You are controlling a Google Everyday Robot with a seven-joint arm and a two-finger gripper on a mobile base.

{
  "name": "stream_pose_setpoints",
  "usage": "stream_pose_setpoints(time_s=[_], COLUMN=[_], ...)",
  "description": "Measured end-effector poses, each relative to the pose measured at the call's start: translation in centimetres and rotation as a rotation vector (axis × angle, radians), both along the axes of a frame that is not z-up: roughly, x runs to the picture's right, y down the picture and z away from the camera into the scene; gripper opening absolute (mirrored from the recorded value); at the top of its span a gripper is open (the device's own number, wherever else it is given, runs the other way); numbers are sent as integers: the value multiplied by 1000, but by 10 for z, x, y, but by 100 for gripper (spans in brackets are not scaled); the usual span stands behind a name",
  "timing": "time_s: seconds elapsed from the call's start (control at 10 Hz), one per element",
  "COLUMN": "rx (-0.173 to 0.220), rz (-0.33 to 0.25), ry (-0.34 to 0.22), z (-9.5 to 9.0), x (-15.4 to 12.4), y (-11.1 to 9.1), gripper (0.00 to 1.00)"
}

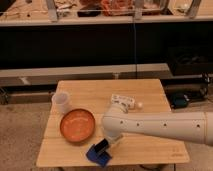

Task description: Place the eraser on the white sponge

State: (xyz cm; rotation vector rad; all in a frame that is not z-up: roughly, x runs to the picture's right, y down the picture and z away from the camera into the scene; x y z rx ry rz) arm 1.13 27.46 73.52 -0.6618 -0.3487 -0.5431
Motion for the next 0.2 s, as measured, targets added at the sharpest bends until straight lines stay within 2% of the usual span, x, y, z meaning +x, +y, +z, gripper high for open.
stream_pose_setpoints(time_s=[0.2], rx=[-30], rz=[0], ry=[-128], z=[-1], x=[-7], y=[0], gripper=[0])
